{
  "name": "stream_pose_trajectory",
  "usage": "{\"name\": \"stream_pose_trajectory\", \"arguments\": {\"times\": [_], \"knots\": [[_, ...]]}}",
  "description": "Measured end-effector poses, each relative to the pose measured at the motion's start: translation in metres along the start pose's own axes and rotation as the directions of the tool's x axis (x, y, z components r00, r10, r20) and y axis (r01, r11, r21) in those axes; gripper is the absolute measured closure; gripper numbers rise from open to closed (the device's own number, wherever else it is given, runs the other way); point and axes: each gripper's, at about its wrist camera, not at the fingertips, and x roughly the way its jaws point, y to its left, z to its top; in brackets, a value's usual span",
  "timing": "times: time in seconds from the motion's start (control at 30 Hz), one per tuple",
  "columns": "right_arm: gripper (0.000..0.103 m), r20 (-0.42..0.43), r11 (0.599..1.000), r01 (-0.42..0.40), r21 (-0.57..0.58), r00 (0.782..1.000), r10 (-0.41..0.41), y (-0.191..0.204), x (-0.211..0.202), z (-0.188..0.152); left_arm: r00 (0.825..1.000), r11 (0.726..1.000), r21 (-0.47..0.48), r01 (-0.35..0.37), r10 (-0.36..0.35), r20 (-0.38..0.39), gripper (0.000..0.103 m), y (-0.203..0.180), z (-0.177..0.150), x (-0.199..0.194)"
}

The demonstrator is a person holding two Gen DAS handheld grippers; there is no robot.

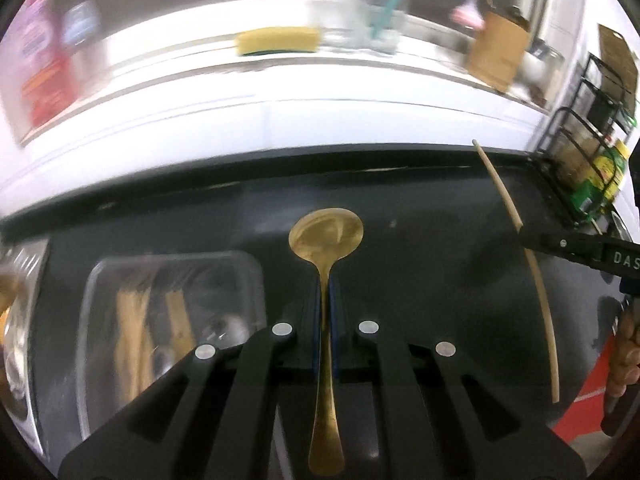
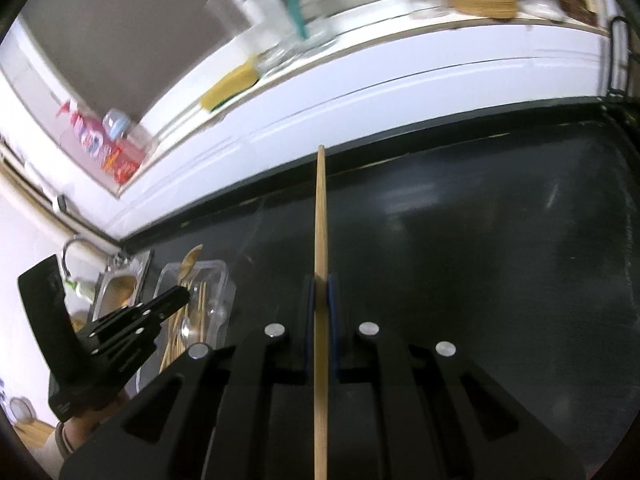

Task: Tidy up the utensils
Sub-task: 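Carry the gold spoon and chopstick over the clear container and release both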

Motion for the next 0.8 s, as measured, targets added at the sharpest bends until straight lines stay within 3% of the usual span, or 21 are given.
{"name": "stream_pose_trajectory", "arguments": {"times": [0.4, 0.8], "knots": [[0.096, -0.098, 0.984, -0.111, -0.142, 0.990, 0.098, 0.099, 0.042, -0.022, 0.995, 0.990, -0.110, -0.094, 0.095, 0.009, 0.100, 0.077, -0.033, -0.038], [0.096, -0.179, 0.979, -0.177, -0.105, 0.971, 0.157, 0.159, 0.087, -0.042, 0.991, 0.978, -0.157, -0.135, 0.133, -0.025, 0.100, 0.134, -0.051, -0.044]]}}
